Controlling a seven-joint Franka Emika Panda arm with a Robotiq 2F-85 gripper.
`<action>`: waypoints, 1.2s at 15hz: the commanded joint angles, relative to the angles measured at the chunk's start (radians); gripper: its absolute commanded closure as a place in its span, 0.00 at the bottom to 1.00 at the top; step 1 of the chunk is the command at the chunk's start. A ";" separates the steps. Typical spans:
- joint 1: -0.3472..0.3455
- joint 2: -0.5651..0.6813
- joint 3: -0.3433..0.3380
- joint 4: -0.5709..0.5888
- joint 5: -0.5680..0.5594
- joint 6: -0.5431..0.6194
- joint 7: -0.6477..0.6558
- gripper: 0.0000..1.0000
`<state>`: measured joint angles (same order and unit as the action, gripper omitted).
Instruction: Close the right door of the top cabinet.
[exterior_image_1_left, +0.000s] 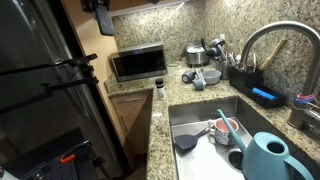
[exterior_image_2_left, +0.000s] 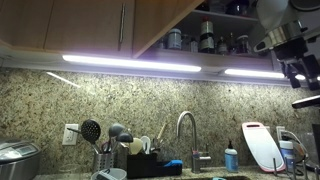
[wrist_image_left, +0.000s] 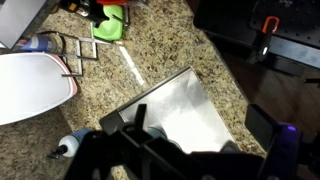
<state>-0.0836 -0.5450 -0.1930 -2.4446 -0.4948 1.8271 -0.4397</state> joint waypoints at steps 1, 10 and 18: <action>0.003 -0.155 0.045 -0.149 -0.108 0.037 -0.020 0.00; 0.212 -0.366 0.202 -0.339 -0.257 -0.011 -0.032 0.00; 0.436 -0.421 0.259 -0.339 -0.250 0.003 -0.123 0.00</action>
<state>0.2976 -0.9407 0.0573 -2.7853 -0.7363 1.8335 -0.4958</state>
